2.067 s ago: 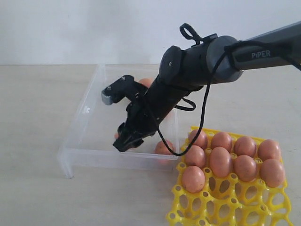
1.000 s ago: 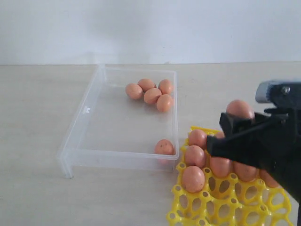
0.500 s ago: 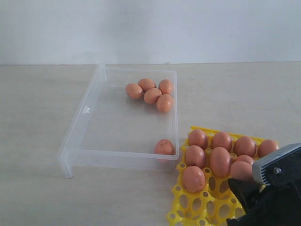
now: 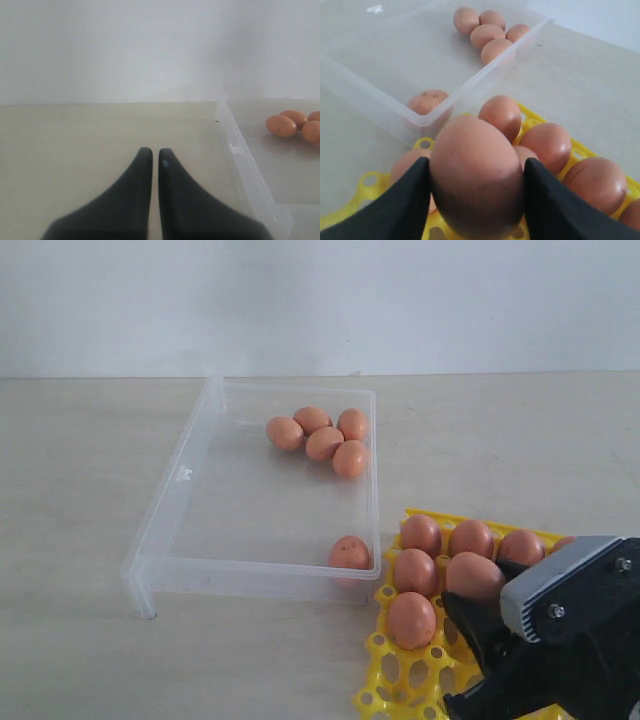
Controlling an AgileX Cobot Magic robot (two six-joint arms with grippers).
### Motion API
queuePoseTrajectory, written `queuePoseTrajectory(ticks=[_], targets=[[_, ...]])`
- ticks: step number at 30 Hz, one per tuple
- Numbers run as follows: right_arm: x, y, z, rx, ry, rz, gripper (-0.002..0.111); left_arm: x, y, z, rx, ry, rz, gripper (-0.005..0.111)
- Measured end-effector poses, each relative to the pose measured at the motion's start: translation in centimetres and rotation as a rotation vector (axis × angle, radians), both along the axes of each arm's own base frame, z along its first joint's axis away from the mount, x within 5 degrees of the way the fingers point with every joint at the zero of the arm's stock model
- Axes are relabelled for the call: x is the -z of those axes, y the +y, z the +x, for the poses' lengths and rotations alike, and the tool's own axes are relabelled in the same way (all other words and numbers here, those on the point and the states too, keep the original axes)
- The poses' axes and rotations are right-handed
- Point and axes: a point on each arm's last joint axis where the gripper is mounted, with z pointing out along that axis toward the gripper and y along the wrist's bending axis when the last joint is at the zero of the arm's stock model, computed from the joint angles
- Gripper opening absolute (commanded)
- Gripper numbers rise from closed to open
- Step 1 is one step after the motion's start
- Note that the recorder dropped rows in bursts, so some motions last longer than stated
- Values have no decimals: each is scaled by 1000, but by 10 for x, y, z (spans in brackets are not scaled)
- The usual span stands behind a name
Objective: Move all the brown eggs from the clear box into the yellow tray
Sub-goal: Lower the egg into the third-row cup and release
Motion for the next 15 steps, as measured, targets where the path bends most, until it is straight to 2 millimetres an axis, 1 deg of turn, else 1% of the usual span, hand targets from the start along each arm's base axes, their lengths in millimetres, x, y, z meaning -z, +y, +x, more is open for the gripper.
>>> queuePoseTrajectory(ticks=[4, 6, 9, 15], targets=[[15, 4, 1, 6, 72, 1, 0, 0, 0, 0, 0, 0, 0, 4], [20, 8, 0, -28, 92, 8, 0, 0, 0, 0, 0, 0, 0, 4], [21, 11, -1, -52, 96, 21, 0, 0, 0, 0, 0, 0, 0, 4], [21, 8, 1, -2, 91, 39, 0, 0, 0, 0, 0, 0, 0, 4]])
